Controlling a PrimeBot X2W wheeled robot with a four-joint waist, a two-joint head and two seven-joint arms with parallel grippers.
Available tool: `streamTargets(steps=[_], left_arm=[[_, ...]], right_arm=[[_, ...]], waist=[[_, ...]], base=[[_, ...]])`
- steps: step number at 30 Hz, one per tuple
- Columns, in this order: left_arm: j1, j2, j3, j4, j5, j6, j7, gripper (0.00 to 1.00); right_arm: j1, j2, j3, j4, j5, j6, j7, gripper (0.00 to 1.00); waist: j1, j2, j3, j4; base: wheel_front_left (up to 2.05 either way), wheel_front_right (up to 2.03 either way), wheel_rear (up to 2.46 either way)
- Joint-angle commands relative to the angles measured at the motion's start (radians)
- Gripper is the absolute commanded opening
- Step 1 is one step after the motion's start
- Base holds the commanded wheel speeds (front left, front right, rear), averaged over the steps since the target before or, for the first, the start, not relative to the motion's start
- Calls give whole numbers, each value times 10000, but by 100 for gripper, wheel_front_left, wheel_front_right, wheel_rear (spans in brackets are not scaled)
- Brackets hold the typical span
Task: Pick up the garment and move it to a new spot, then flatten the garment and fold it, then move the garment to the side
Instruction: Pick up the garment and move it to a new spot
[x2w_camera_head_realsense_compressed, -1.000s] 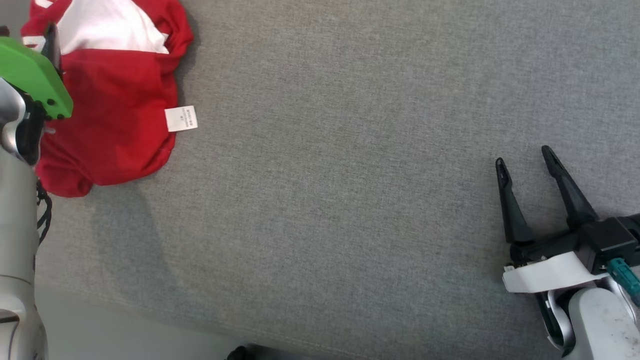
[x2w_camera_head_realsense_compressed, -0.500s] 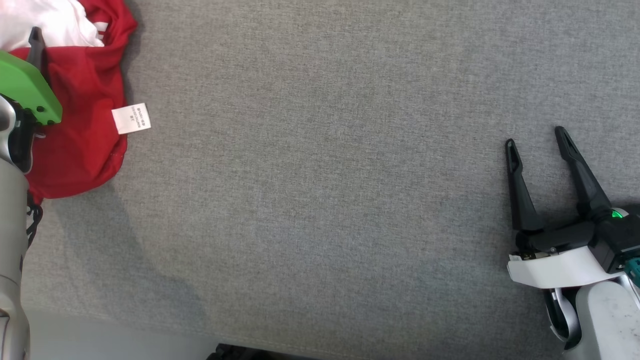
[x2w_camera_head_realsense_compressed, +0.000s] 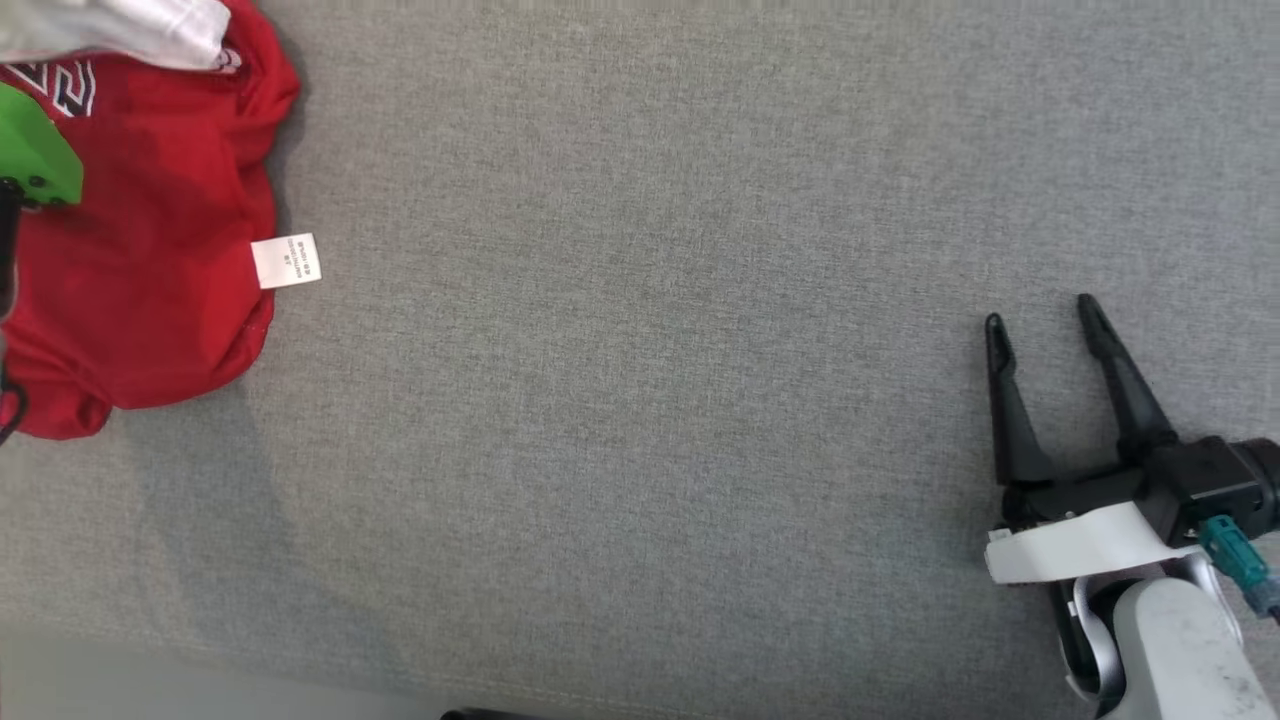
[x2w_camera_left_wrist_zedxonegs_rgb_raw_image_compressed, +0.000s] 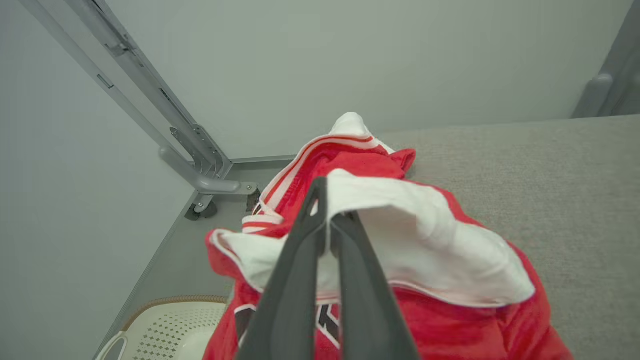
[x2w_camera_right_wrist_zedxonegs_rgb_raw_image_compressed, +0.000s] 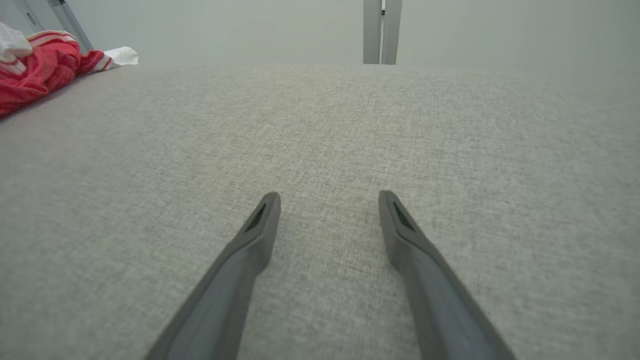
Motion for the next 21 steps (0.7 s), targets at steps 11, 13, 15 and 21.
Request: streamTargets(steps=[11, 13, 15, 21], left_arm=[[-838, 948, -1686, -2274, -192, 27, -39, 0], [-1136, 1003, -1914, -2744, -158, 27, 86, 0], [-1498, 1038, -2026, -3132, -20, 27, 107, 0], [-2470, 560, -2295, -3621, 108, 32, 574, 0]], right_arm=[[419, 547, 640, 822, 737, 1, 36, 100], [552, 561, 754, 878, 1111, 1, 34, 100], [643, 561, 811, 892, 1512, 1, 36, 100], [863, 561, 909, 864, 2208, 1, 36, 100]], waist=[[0, -1, -3061, -1124], [0, -1, -3406, -1450], [0, -1, -3713, -1833], [0, -1, -4228, -2920]], base=[[0, 0, 0], [0, 0, 0], [0, 0, 0], [0, 0, 0]])
